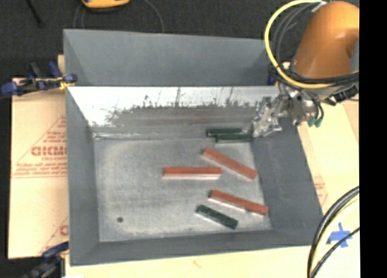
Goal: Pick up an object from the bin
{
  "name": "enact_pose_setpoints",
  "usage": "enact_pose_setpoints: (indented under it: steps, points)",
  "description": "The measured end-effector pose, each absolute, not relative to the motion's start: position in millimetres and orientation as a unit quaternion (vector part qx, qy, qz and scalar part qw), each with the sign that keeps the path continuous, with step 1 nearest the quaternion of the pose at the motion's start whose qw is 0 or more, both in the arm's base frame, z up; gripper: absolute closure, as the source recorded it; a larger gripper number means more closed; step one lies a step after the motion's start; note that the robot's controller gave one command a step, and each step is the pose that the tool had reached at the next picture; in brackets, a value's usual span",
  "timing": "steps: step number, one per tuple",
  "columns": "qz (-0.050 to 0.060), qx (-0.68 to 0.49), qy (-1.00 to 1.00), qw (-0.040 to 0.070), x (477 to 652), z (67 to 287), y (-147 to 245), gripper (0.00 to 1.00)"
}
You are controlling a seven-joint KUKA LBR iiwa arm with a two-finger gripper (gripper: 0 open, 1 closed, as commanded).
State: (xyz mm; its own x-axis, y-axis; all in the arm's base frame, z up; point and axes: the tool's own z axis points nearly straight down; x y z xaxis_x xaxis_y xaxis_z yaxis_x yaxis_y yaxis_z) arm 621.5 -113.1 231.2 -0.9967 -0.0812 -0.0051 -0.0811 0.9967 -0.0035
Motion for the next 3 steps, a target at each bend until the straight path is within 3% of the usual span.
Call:
enact_pose_setpoints:
  steps: [1, 2, 3]
  points:
    - [0.0, 0.018, 1.0, 0.002, 619.9, 151.8, -122.8, 0.0]
    - [0.0, 0.018, 1.0, 0.003, 620.6, 152.9, -123.1, 0.0]
    - [0.0, 0.127, 0.992, 0.001, 616.8, 88.3, -116.7, 1.0]
